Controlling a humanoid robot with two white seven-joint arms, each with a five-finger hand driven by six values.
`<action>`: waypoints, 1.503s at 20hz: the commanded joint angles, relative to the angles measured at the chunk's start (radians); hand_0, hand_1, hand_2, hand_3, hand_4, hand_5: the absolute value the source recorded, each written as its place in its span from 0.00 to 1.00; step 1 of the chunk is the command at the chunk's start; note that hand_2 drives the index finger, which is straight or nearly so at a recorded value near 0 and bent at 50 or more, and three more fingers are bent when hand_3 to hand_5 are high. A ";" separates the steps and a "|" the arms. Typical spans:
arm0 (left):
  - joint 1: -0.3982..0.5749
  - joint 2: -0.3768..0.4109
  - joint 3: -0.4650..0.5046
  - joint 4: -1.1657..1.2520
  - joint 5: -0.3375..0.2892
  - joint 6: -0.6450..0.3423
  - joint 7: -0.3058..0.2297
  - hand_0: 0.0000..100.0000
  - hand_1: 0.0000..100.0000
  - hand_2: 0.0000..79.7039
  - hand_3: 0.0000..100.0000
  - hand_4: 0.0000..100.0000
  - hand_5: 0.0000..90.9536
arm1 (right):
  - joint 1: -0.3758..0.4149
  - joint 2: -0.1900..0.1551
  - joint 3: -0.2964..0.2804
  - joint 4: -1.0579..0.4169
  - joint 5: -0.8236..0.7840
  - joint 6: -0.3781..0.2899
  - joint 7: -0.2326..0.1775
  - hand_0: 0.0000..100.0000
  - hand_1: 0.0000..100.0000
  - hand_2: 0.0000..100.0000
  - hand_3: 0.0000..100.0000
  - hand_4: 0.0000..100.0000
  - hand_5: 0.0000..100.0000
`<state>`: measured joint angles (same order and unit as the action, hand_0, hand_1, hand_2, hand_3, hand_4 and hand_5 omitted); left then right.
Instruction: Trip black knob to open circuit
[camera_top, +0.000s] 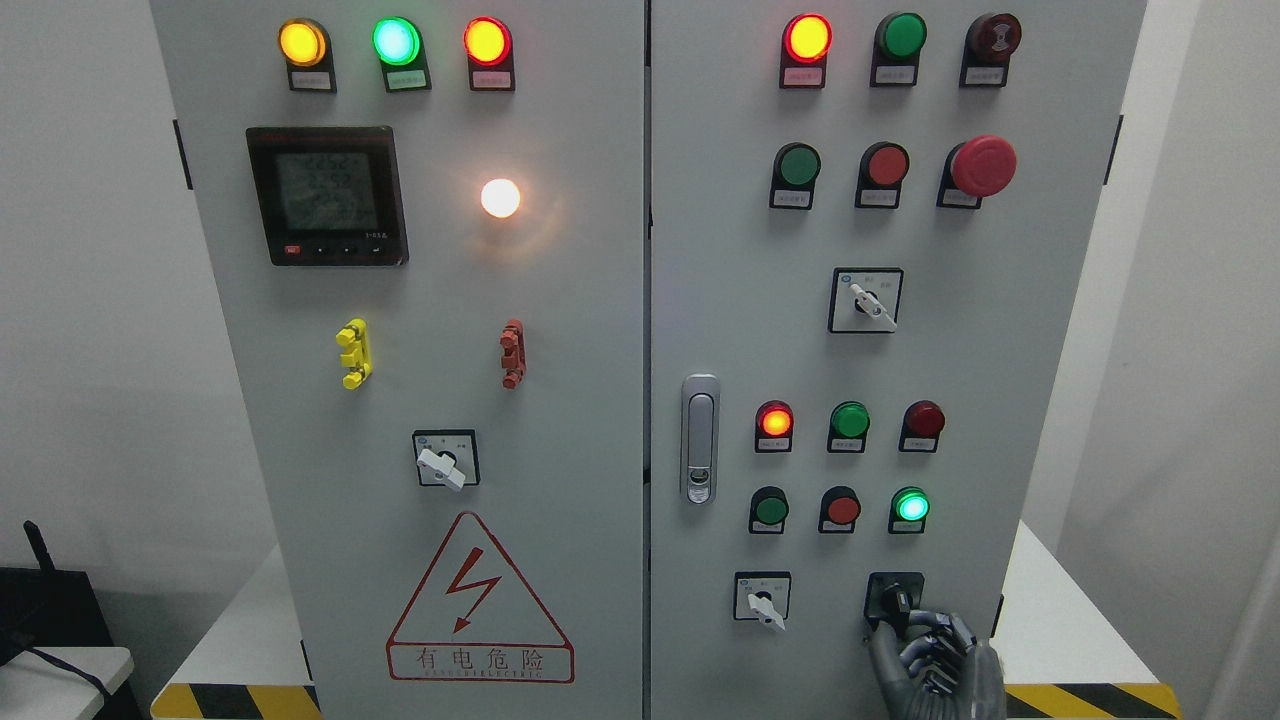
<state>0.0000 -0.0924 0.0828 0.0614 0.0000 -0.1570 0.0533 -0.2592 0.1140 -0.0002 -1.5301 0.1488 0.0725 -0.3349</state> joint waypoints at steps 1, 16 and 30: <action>-0.008 0.000 0.000 0.000 -0.032 0.001 0.000 0.12 0.39 0.00 0.00 0.00 0.00 | 0.002 -0.002 0.017 -0.001 0.000 -0.013 0.002 0.45 0.87 0.49 0.84 0.89 0.99; -0.008 0.000 0.000 0.000 -0.034 0.001 0.000 0.12 0.39 0.00 0.00 0.00 0.00 | 0.008 -0.011 0.009 0.002 0.000 -0.014 0.004 0.31 0.86 0.50 0.84 0.89 0.98; -0.008 0.000 0.000 0.000 -0.032 0.001 0.000 0.12 0.39 0.00 0.00 0.00 0.00 | 0.028 -0.027 -0.007 0.002 -0.002 -0.042 0.004 0.27 0.85 0.48 0.83 0.89 0.98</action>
<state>0.0000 -0.0922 0.0828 0.0613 0.0000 -0.1570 0.0533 -0.2469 0.1024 0.0002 -1.5278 0.1484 0.0392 -0.3299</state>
